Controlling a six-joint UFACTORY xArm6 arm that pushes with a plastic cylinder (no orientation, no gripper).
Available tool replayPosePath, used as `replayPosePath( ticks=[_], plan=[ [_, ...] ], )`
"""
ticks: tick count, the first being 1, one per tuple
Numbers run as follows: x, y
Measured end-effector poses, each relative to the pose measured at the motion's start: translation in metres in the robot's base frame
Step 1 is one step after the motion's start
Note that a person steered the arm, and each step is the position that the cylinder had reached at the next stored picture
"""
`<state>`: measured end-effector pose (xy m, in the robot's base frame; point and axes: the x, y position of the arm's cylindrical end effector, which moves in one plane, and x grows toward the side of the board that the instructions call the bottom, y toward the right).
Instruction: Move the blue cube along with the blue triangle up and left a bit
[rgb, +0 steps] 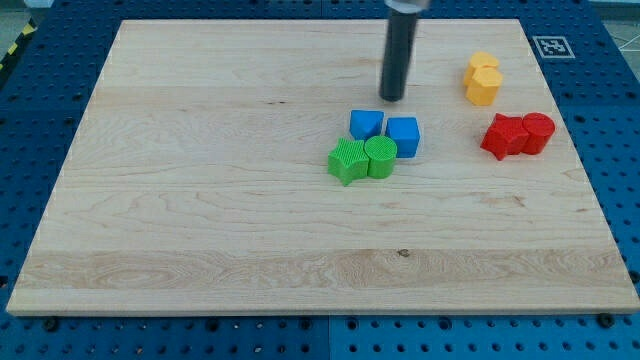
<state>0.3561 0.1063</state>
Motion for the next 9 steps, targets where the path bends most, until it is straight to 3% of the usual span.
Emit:
replayPosePath(
  ticks=[1,4,9],
  plan=[
    [0.029,0.041],
    [0.085,0.042],
    [0.079,-0.049]
  ],
)
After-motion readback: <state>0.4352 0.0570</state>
